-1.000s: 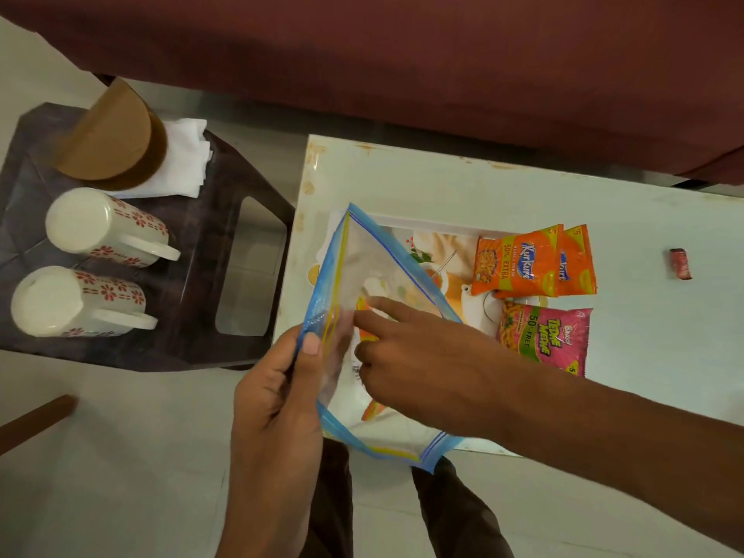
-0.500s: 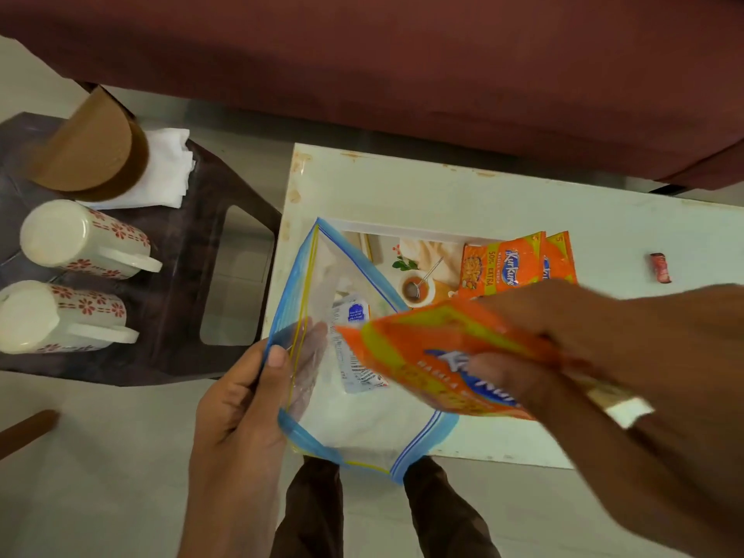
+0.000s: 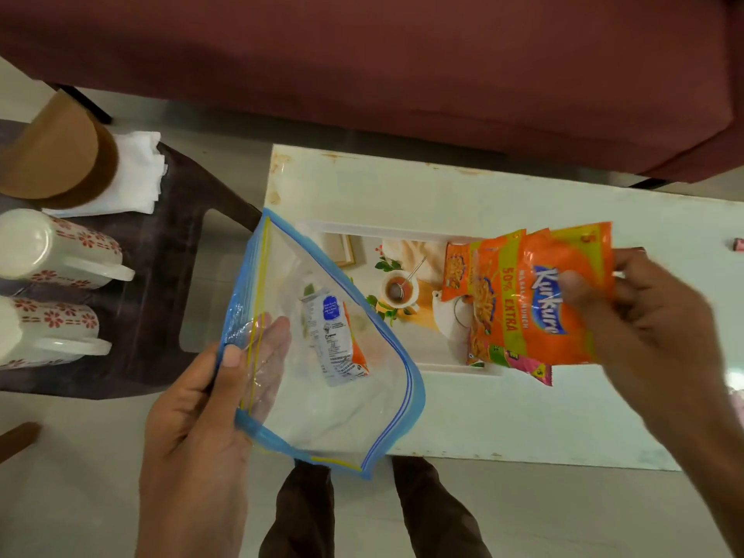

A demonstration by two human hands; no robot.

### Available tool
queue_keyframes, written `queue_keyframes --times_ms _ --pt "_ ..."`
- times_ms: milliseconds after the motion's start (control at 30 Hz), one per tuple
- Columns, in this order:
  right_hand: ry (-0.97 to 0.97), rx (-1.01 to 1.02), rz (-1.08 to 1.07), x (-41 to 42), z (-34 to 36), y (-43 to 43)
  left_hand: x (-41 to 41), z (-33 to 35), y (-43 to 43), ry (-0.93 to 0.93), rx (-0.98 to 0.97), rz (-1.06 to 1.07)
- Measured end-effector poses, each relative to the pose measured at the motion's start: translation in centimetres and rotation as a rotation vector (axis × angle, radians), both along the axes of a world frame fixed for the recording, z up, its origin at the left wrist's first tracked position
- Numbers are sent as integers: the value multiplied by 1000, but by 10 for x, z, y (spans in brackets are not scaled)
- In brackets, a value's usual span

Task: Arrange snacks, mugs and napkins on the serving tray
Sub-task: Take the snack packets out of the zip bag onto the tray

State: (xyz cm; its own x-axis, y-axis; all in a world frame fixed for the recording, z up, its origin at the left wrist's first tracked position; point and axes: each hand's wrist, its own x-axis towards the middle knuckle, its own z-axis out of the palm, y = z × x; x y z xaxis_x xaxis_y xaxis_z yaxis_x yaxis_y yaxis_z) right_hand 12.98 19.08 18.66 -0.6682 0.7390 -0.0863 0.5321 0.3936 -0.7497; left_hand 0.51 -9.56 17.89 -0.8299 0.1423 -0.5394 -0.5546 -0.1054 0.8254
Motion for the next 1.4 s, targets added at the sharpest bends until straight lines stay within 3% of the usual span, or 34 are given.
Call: queue_keyframes --times_ms 233,533,767,933,1033,1133,1167,1233,1333,1400 --pt "-214 -196 -141 29 -113 -2 2 2 4 -14 -9 11" --pt "-370 -103 -118 39 -164 -2 9 3 10 6 17 10" --pt "-306 -61 -249 42 -150 -1 15 3 13 -35 1 4" --pt "-289 178 -285 32 -83 -18 18 5 16 -8 19 -28" --pt "-29 176 -134 8 -19 -48 21 6 20 8 11 -74" --pt "78 174 289 -22 8 -94 27 8 28 34 -64 -163" --pt "-6 136 470 -33 7 -109 29 8 32 51 -107 -191" --pt "-370 169 817 -54 -11 -128 34 8 37 84 -187 -236" --pt "-679 294 1004 -82 -52 -133 37 11 39 152 -347 -324" --pt "-684 419 1045 -90 -85 -132 35 14 39 154 -383 -315"
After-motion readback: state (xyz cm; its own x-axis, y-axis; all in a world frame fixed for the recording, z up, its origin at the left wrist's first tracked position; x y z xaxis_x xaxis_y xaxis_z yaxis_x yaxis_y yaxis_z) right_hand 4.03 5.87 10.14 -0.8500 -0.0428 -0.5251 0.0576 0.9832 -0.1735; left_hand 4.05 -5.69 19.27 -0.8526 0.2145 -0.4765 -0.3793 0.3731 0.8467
